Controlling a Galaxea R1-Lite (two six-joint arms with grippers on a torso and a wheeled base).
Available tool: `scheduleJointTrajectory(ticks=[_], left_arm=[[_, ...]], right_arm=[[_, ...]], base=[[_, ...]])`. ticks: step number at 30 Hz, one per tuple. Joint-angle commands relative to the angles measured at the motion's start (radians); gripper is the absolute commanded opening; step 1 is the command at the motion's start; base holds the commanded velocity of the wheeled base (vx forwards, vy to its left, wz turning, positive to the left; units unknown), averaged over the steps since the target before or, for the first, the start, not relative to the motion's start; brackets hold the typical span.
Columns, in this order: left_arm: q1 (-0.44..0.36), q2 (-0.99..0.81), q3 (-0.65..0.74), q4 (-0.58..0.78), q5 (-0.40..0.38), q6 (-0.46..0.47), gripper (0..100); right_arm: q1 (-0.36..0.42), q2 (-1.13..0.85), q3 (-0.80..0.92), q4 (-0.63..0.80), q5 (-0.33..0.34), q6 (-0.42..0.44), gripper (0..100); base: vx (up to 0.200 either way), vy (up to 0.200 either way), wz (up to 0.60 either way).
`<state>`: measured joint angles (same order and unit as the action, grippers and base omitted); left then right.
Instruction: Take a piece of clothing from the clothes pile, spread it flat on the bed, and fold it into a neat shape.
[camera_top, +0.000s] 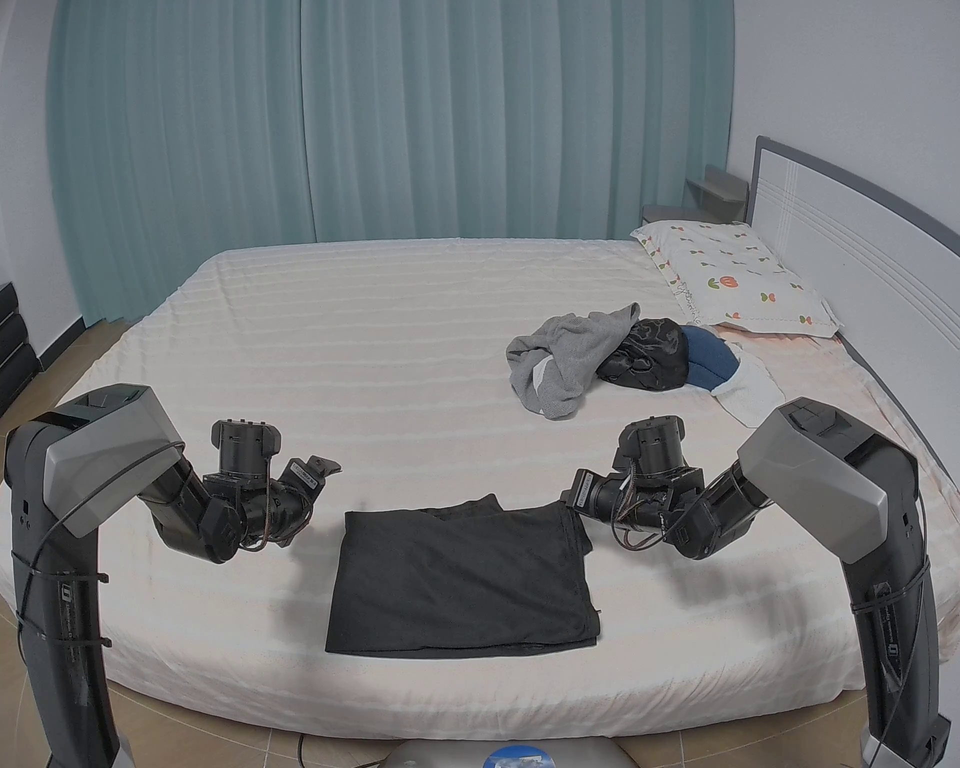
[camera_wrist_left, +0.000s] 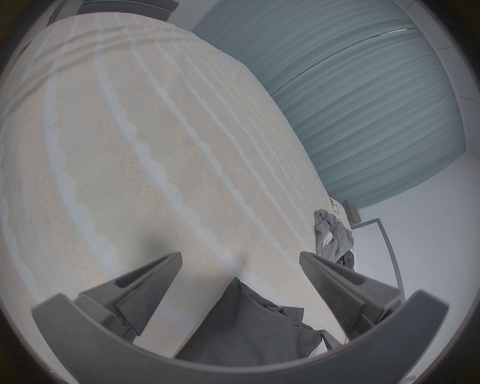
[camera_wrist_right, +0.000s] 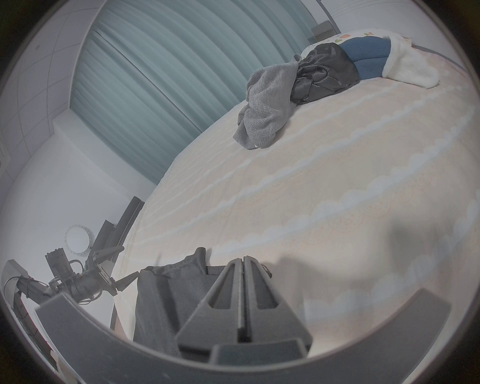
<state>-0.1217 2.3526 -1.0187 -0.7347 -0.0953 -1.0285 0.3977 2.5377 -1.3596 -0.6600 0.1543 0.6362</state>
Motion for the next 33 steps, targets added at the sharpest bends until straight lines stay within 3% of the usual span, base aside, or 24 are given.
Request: scheduleJointTrajectory(ticks=[1, 27, 33], left_arm=[[-0.001, 0.004, 0.000, 0.000, 0.000, -0.001, 100], [-0.055, 0.011, 0.011, 0.000, 0.016, 0.054, 100], [-0.087, 0.045, -0.006, -0.002, 0.066, 0.090, 100]], right_arm=[[-0.005, 0.000, -0.003, -0.001, 0.001, 0.002, 0], [-0.046, 0.004, -0.038, 0.023, -0.002, 0.005, 0], [-0.042, 0.009, -0.038, 0.023, -0.002, 0.005, 0]], base=[[0.000, 0.000, 0.00], [0.000, 0.000, 0.00], [0.000, 0.000, 0.00]])
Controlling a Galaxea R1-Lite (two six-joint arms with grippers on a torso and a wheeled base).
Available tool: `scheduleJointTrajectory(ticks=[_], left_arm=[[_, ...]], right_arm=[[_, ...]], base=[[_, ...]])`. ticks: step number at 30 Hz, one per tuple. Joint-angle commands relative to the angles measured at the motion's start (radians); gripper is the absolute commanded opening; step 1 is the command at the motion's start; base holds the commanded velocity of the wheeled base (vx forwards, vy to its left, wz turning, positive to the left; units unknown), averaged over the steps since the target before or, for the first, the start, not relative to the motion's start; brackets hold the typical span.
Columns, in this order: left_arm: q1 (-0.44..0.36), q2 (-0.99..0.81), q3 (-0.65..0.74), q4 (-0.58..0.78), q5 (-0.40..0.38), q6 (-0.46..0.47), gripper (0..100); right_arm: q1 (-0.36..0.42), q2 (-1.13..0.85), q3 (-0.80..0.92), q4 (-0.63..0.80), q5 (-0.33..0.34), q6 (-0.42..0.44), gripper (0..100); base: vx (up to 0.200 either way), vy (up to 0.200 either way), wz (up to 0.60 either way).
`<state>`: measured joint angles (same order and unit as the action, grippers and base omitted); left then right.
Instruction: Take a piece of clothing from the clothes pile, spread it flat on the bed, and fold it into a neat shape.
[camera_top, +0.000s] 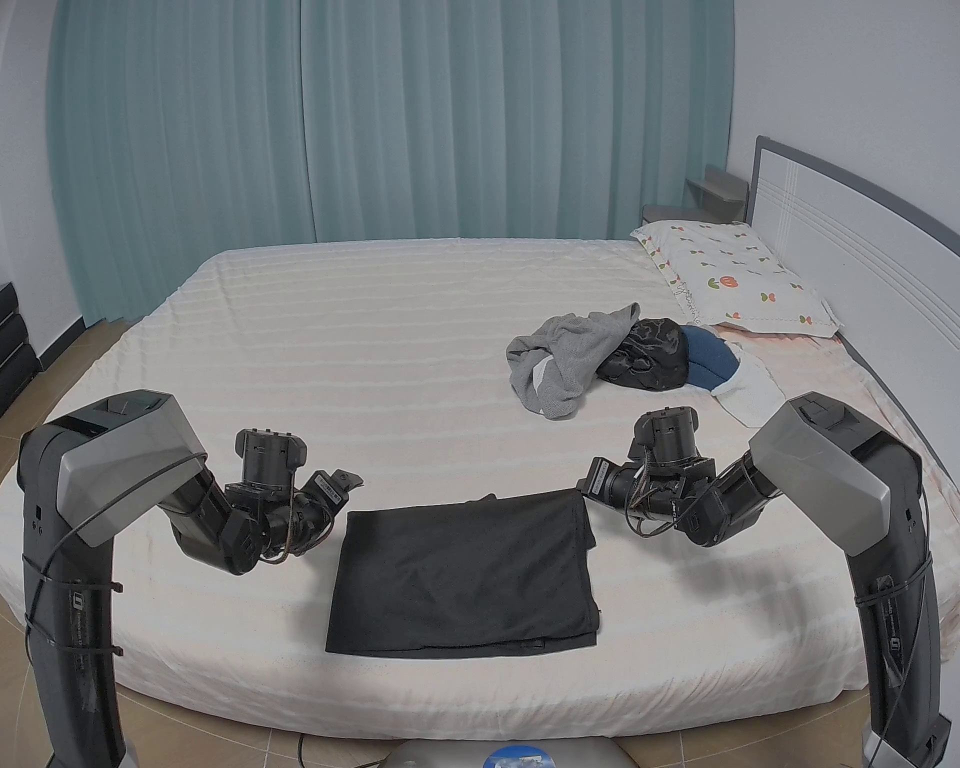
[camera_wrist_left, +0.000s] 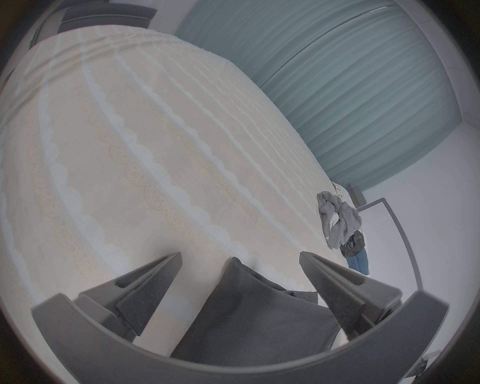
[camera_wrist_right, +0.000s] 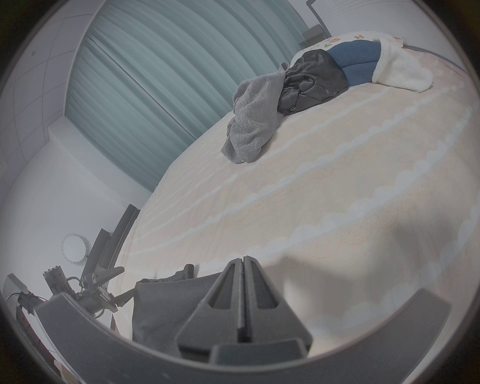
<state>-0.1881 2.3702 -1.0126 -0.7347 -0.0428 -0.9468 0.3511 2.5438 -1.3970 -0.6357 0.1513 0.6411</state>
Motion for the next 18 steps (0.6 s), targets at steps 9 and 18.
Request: scheduleJointTrajectory(ticks=[9, 18], left_arm=[[-0.039, 0.072, -0.066, -0.029, 0.023, 0.022, 100], [-0.042, 0.076, -0.064, -0.032, 0.026, 0.023, 0]], right_arm=[[0.008, 0.004, -0.004, 0.001, -0.015, 0.000, 0], [0.006, 0.003, -0.002, 0.001, -0.016, 0.000, 0]], base=[[0.000, 0.000, 0.00], [0.000, 0.000, 0.00]])
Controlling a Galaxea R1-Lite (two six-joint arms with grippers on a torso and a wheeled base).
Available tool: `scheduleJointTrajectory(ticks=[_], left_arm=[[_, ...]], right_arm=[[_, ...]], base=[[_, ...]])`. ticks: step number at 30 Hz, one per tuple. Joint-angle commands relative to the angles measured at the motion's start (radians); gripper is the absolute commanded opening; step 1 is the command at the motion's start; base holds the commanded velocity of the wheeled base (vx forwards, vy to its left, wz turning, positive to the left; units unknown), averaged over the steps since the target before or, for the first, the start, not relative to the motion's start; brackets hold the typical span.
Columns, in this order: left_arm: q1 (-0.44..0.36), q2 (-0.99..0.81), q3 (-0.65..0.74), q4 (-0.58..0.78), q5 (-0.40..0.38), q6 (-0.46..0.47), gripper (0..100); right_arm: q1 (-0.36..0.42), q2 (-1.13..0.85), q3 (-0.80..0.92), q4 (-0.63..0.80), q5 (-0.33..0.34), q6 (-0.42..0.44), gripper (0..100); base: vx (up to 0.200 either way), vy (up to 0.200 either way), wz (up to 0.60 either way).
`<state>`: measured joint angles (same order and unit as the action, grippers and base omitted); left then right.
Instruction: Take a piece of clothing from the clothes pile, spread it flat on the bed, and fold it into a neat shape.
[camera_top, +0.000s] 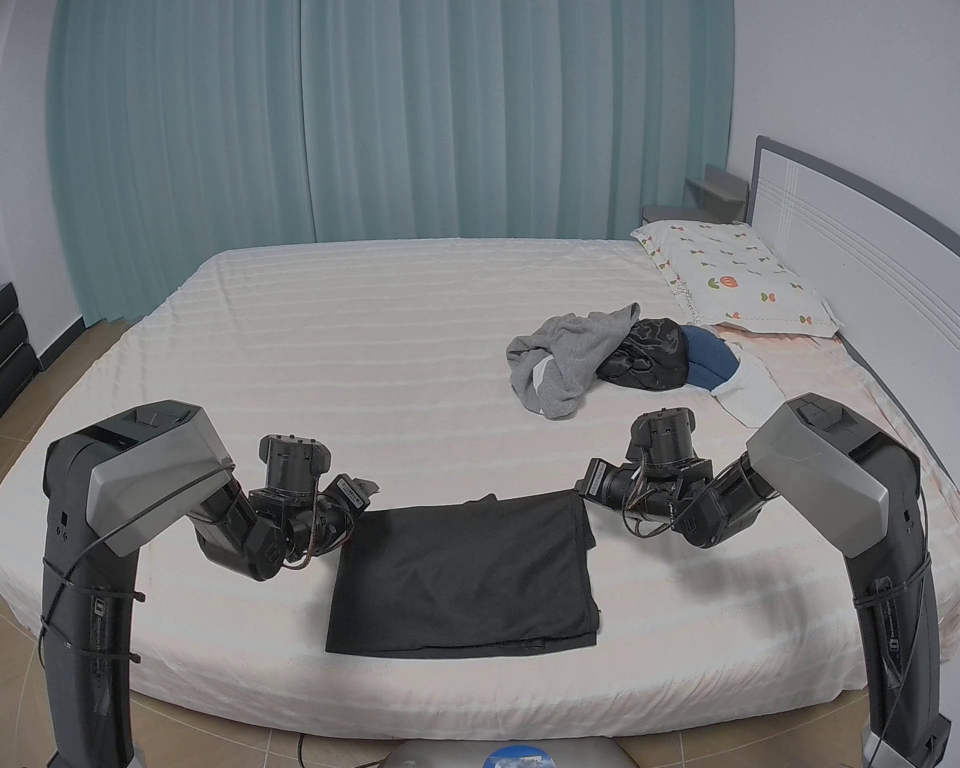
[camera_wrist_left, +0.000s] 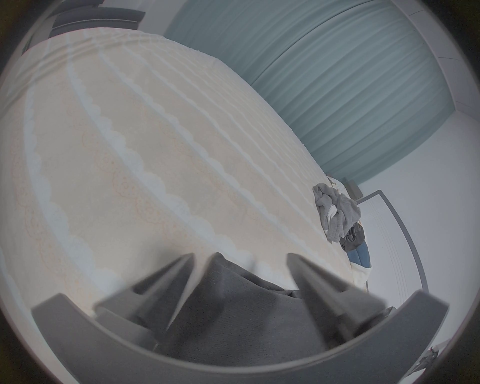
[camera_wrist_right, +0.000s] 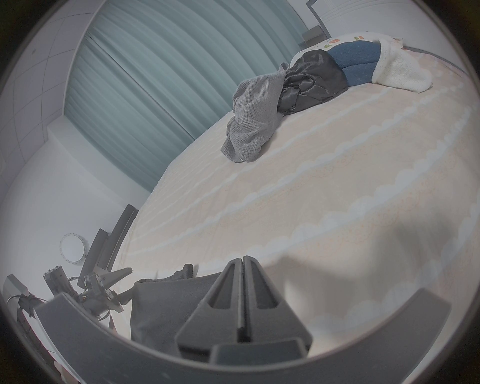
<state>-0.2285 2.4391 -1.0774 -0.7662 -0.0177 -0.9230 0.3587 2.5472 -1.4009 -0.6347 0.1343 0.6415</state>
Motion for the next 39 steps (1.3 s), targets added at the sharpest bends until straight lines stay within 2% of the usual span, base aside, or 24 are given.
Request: scheduleJointTrajectory(ticks=[1, 6, 10, 29, 30, 35, 39], left_arm=[[-0.002, 0.008, 0.001, -0.001, 0.001, 0.000, 0], [-0.002, 0.008, 0.001, -0.001, 0.002, 0.000, 0], [-0.002, 0.014, -0.004, -0.004, 0.035, -0.002, 0], [-0.006, 0.017, -0.004, -0.001, 0.033, 0.000, 0], [-0.006, 0.017, -0.004, -0.001, 0.033, 0.000, 100], [-0.006, 0.014, -0.004, -0.002, 0.031, -0.007, 100], [0.008, 0.003, 0.007, -0.001, 0.024, -0.017, 100]], right_arm=[[-0.001, -0.001, 0.002, 0.000, 0.001, 0.000, 0], [-0.003, -0.001, 0.002, 0.000, -0.001, 0.000, 0], [-0.007, -0.002, 0.000, 0.000, -0.004, 0.000, 0], [0.005, 0.030, -0.027, 0.041, -0.033, -0.002, 0], [0.005, 0.030, -0.027, 0.039, -0.035, -0.002, 100], [0.002, -0.004, -0.006, 0.027, -0.030, 0.007, 100], [0.000, -0.110, 0.114, 0.016, -0.018, 0.075, 100]], base=[[0.000, 0.000, 0.00], [0.000, 0.000, 0.00], [0.000, 0.000, 0.00], [0.000, 0.000, 0.00], [0.000, 0.000, 0.00], [0.000, 0.000, 0.00], [0.000, 0.000, 0.00]])
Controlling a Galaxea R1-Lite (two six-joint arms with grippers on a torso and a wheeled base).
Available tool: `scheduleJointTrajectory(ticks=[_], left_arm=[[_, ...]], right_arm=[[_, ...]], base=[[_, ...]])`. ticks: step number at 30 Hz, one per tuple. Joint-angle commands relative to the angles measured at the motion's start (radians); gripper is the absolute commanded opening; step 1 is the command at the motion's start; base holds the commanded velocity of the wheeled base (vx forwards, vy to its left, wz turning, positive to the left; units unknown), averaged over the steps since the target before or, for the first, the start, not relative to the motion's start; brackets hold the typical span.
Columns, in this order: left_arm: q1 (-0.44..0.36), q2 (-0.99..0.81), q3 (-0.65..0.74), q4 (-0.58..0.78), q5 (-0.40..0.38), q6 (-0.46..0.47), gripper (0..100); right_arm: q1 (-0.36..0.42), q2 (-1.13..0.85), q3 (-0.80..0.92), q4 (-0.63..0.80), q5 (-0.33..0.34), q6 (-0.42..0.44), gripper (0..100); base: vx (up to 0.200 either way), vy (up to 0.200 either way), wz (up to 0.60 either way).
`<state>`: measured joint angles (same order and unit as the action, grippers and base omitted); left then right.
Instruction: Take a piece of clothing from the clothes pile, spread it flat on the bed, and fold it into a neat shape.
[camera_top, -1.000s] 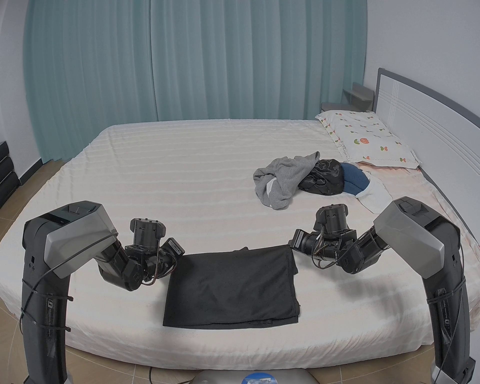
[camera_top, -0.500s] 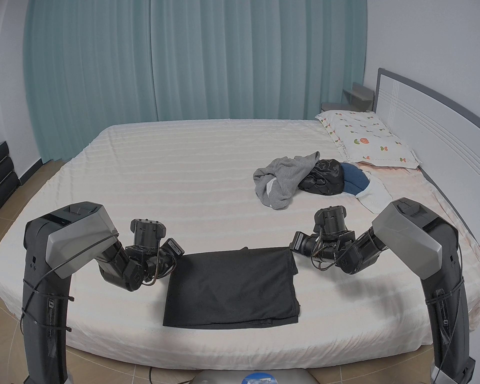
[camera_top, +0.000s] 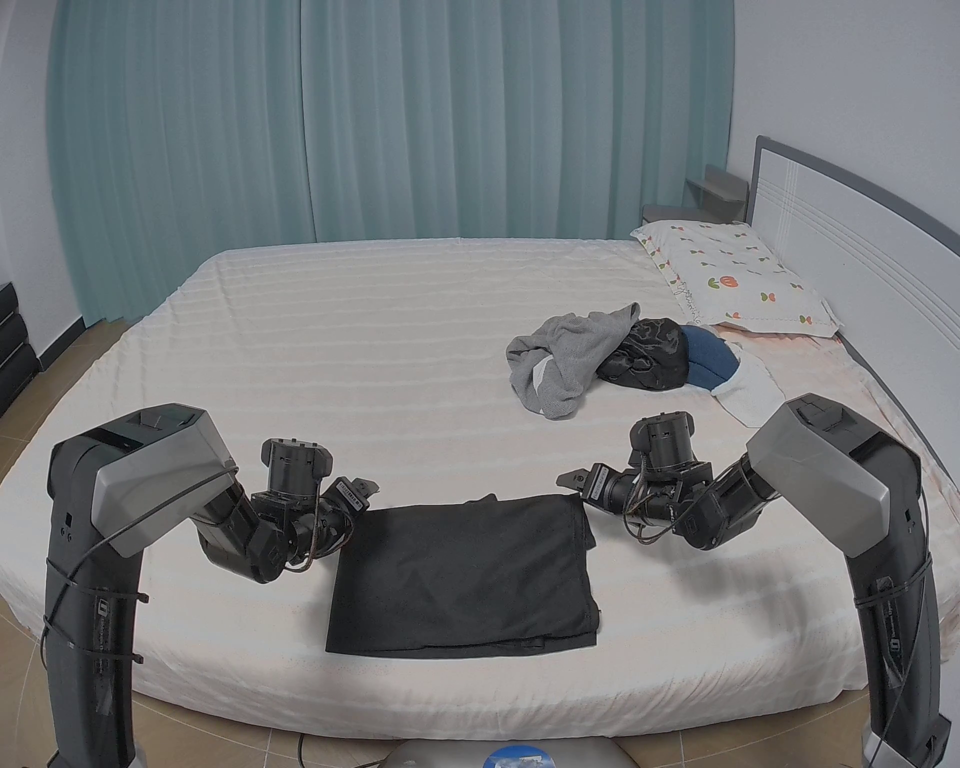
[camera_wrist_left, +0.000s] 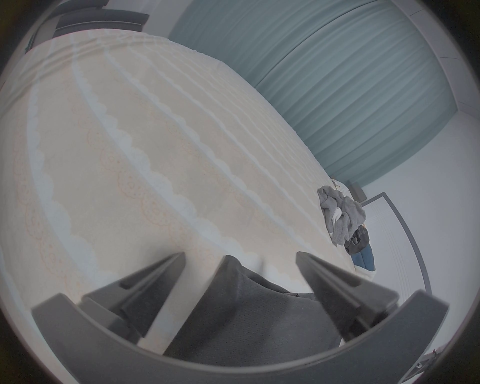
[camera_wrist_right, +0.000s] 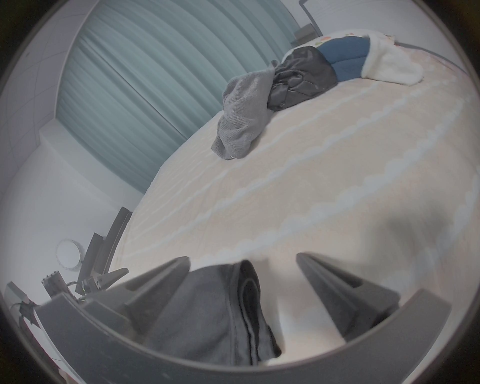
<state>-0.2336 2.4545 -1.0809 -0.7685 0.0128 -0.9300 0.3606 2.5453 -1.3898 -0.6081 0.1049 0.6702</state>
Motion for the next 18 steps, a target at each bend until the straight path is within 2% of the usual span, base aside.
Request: scheduleJointTrajectory(ticks=[1, 4, 5, 7, 12, 18], left_arm=[[0.023, -0.022, 0.015, 0.002, -0.008, -0.024, 100], [0.039, -0.038, 0.018, 0.002, -0.010, -0.050, 100], [0.060, -0.072, 0.041, 0.002, -0.017, -0.098, 100], [0.077, -0.104, 0.078, 0.000, -0.050, -0.116, 100], [0.114, -0.155, 0.147, 0.002, -0.183, -0.141, 100], [0.142, -0.144, 0.128, 0.000, -0.186, -0.138, 100]], right_arm=[[-0.002, -0.154, 0.164, -0.016, 0.025, 0.068, 100], [0.001, -0.206, 0.244, -0.030, 0.061, 0.081, 100], [0.006, -0.283, 0.396, -0.070, 0.128, 0.085, 100], [0.018, -0.323, 0.509, -0.114, 0.157, 0.088, 100], [0.058, -0.349, 0.712, -0.242, 0.168, 0.092, 100], [0.112, -0.298, 0.755, -0.357, 0.165, 0.138, 100]], base=[[0.000, 0.000, 0.00], [0.000, 0.000, 0.00], [0.000, 0.000, 0.00], [0.000, 0.000, 0.00], [0.000, 0.000, 0.00], [0.000, 0.000, 0.00]])
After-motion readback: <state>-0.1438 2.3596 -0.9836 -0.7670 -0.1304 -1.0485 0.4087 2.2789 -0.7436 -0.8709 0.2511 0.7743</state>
